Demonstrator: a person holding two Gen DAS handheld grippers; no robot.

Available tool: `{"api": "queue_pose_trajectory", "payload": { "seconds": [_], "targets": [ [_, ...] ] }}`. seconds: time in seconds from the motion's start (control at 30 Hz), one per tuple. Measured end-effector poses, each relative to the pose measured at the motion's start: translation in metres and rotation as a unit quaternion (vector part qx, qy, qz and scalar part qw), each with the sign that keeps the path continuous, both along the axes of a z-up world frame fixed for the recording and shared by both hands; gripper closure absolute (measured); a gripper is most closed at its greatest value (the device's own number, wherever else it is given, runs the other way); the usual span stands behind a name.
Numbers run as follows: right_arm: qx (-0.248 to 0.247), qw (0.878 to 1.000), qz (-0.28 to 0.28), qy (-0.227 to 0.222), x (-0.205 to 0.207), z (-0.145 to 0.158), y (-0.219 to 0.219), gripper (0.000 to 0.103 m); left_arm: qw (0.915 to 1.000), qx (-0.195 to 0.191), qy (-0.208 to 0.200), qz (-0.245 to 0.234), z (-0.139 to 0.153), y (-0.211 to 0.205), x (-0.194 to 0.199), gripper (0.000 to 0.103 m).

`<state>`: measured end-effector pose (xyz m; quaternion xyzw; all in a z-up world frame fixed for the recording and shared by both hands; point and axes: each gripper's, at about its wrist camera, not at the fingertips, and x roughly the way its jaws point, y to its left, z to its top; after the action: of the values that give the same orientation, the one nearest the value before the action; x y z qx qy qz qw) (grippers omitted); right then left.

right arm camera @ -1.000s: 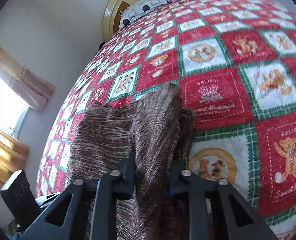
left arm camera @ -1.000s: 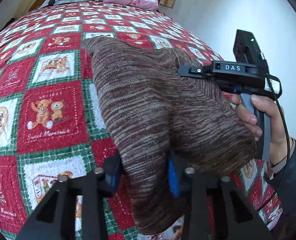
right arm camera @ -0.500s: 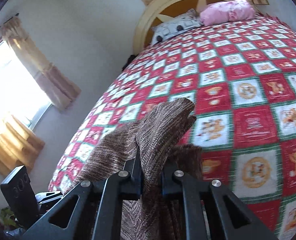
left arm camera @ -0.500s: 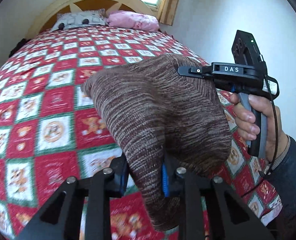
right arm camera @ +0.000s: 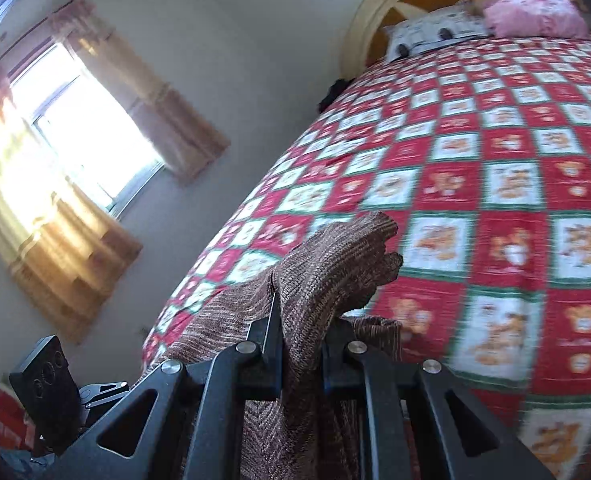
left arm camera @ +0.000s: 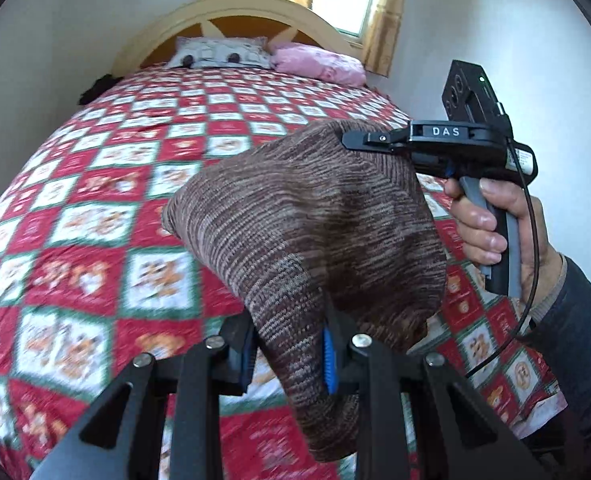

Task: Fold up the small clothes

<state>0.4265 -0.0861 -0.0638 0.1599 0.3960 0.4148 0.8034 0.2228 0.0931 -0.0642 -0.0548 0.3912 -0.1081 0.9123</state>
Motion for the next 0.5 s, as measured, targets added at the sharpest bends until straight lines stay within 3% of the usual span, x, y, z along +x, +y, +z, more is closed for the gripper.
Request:
{"api": "queue_pose_trajectory", "payload": {
  "seconds": [0.23,0.5],
  "targets": [
    [-0.004,0.998,0.056,0.002,-0.006,0.0,0.083,0.09,0.9987,0.003,-0.003,0.051,-0.007,0.046,-0.028,0.075],
    [-0.051,0.994,0.097,0.018,-0.008,-0.028,0.169,0.09,0.9941,-0.024,0.023,0.103,-0.05,0.095,-0.036,0.075]
  ]
}}
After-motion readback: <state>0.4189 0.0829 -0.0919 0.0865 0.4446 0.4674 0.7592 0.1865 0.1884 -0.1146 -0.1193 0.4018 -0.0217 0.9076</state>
